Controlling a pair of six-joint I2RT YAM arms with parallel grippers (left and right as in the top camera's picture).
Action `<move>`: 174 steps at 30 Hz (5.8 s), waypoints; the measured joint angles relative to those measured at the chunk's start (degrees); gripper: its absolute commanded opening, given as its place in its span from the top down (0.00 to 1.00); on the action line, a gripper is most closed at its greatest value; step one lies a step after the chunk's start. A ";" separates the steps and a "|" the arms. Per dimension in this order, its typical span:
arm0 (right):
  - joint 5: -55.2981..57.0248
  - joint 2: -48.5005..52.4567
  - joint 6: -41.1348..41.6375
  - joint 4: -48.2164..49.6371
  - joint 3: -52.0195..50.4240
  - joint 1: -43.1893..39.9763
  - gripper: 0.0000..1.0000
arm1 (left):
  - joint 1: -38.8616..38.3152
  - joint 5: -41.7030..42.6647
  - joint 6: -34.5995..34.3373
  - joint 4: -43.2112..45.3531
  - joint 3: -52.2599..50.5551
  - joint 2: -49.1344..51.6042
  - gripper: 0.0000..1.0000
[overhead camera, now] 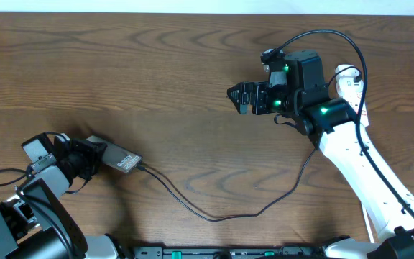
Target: Plug charger to phone and switch on socket
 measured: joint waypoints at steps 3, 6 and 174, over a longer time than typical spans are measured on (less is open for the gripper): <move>0.00 0.00 0.00 0.00 0.00 0.00 0.01 | -0.02 0.46 0.20 -0.17 0.13 -0.09 0.68; 0.00 0.00 0.00 -0.02 0.00 0.00 0.01 | -0.02 0.79 0.02 -0.74 0.35 -0.55 0.64; -28.11 41.88 -48.89 -39.04 41.29 -55.84 0.01 | -47.82 -48.02 20.76 -47.17 41.64 -22.21 0.07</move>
